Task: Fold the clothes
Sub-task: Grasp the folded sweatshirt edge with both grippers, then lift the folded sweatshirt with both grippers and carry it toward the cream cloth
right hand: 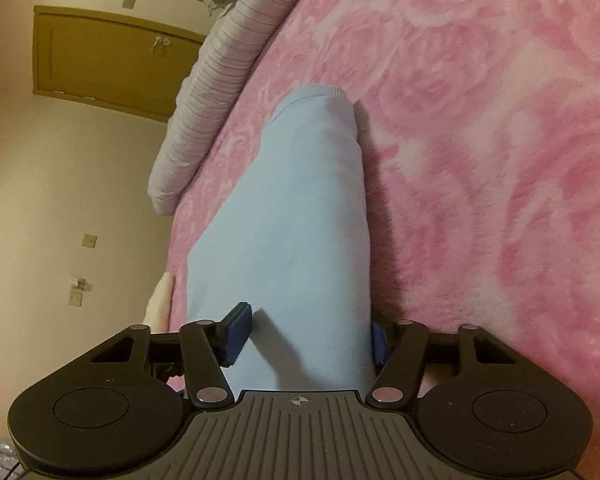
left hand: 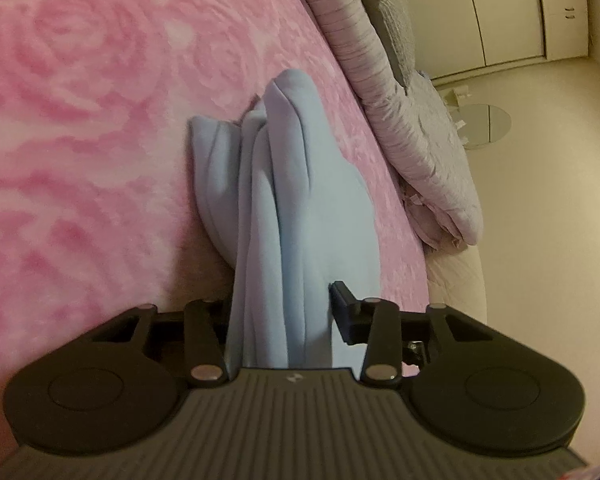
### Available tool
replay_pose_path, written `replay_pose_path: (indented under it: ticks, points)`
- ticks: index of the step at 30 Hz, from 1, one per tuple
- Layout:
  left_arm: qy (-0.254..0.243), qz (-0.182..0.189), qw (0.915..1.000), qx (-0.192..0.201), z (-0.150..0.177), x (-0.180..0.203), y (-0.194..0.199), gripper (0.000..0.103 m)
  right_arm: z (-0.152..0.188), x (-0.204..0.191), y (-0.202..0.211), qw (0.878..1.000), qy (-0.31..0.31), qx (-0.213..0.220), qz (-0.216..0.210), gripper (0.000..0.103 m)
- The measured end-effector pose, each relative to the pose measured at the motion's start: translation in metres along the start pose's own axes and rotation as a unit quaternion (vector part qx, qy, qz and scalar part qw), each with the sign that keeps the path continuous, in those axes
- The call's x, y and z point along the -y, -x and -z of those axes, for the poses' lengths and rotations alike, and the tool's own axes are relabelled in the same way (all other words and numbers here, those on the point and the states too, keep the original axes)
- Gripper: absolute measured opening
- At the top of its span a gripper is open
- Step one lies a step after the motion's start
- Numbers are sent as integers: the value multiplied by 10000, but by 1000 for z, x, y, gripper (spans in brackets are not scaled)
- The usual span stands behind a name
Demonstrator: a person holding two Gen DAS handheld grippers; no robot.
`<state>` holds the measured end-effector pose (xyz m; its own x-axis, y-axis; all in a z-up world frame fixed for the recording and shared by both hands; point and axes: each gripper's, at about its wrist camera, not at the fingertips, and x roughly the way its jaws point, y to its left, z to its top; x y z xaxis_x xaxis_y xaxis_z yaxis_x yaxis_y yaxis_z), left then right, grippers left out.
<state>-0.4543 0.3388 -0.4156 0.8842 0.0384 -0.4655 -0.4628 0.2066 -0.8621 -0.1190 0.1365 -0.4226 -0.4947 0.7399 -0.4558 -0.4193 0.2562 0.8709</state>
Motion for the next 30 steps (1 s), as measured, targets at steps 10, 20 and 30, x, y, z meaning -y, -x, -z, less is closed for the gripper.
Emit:
replay_pose_path:
  ticks: [10,20,30]
  points:
    - [-81,8,9997,-224,-9,2,0,20,-4,16,-12,9993,-187,115,-310,24]
    - [46,-286,9993,-236,-29,50,60,16,-6,-58,4,9993,-365,-31,-44,21]
    - [414,-652,9961,424,-65,40,250,15,37,-201,-80,9969,-111,-703,-324,21]
